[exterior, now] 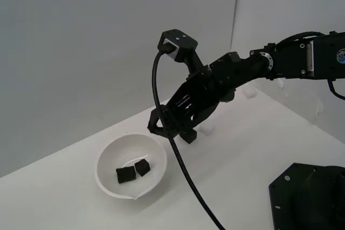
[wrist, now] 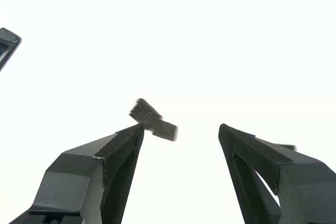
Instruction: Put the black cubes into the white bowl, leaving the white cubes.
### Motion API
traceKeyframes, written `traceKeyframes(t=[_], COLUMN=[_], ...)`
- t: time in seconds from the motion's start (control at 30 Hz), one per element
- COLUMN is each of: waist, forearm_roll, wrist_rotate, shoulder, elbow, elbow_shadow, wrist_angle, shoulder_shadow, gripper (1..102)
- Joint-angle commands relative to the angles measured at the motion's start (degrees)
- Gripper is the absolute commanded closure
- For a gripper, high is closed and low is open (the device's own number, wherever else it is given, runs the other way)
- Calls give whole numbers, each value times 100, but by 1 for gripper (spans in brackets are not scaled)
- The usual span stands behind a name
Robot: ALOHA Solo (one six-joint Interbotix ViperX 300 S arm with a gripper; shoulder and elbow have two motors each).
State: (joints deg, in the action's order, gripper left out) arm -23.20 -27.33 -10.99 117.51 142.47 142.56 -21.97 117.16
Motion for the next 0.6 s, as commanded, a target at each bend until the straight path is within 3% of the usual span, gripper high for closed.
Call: traceKeyframes(t=[0.0, 0.3, 0.57], waist=[237, 993, 1301], forearm_roll=[9, 264, 659], wrist_rotate=[-88, -141, -149], shoulder=[246, 422, 114], elbow=[105, 378, 404], elbow_shadow=[97, 369, 396], wrist_angle=[-35, -185, -290], shoulder_shadow=[290, 457, 141], gripper=[22, 22, 22])
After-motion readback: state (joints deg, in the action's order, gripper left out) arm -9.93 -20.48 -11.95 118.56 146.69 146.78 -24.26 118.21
